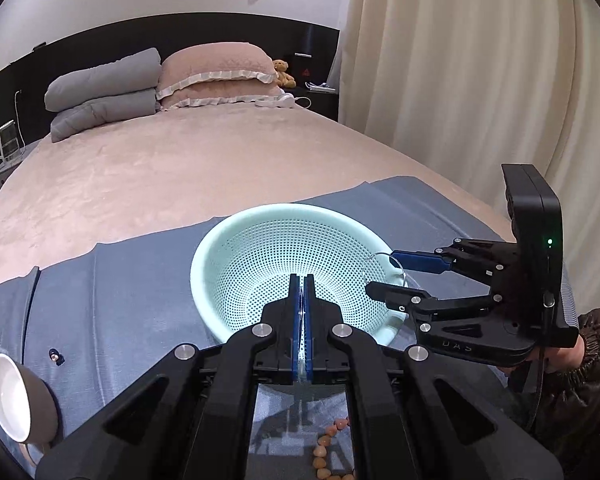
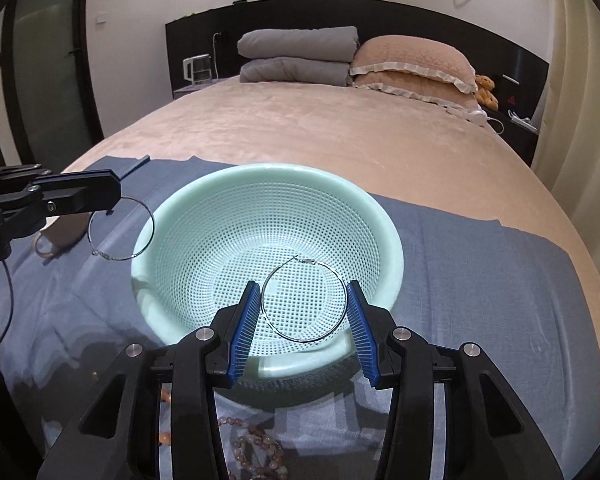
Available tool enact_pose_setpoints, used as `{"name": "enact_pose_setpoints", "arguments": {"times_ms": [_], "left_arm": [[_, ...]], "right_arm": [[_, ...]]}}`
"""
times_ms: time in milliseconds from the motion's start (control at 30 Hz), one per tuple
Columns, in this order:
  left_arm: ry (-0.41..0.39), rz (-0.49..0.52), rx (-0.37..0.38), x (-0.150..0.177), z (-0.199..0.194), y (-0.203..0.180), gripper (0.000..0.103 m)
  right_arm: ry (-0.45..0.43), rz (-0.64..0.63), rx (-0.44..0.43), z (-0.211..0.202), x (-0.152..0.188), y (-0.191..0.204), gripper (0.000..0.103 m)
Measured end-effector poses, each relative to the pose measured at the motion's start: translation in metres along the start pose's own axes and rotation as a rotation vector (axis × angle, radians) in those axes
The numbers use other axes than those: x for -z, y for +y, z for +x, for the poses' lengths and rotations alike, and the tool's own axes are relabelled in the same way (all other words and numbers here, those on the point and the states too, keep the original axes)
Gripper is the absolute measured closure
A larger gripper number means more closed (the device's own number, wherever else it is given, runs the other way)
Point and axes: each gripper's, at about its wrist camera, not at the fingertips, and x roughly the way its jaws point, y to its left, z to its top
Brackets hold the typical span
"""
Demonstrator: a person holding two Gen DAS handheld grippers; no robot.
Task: Organize jewelry
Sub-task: 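Carry the hoop into the green colander and open the right gripper, then grasp the orange bead bracelet with left gripper while right grasps pink bracelet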
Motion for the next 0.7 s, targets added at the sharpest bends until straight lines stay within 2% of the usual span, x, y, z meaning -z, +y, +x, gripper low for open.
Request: {"name": "enact_pose_setpoints", "arguments": {"times_ms": [100, 167, 200, 233, 467, 700], "left_arm": [[0.036, -0.011, 0.048, 0.003, 0.013, 0.001, 0.1], [0.031, 0.011, 0.03, 0.006, 0.013, -0.002, 0.093], [0.027, 0.021, 0.02, 0.008, 0.013, -0.003, 0.082], [0.022, 0.023, 0.013, 0.01, 0.011, -0.003, 0.075], [0.022, -0.001, -0.006, 0.025, -0.006, 0.008, 0.068], [0.057, -0.036, -0.013, 0.06, -0.018, 0.008, 0.067]], "right_arm": [[0.011, 0.001, -0.008, 0.005, 0.002, -0.001, 0.061], [0.012, 0.001, -0.006, 0.005, 0.004, -0.002, 0.057], [0.01, 0.001, -0.007, 0.004, 0.005, -0.003, 0.05], [0.005, 0.0, -0.007, 0.002, 0.006, -0.004, 0.047], [-0.007, -0.006, 0.007, -0.016, 0.016, -0.003, 0.046], [0.003, -0.036, -0.004, -0.033, 0.038, 0.007, 0.046]]}}
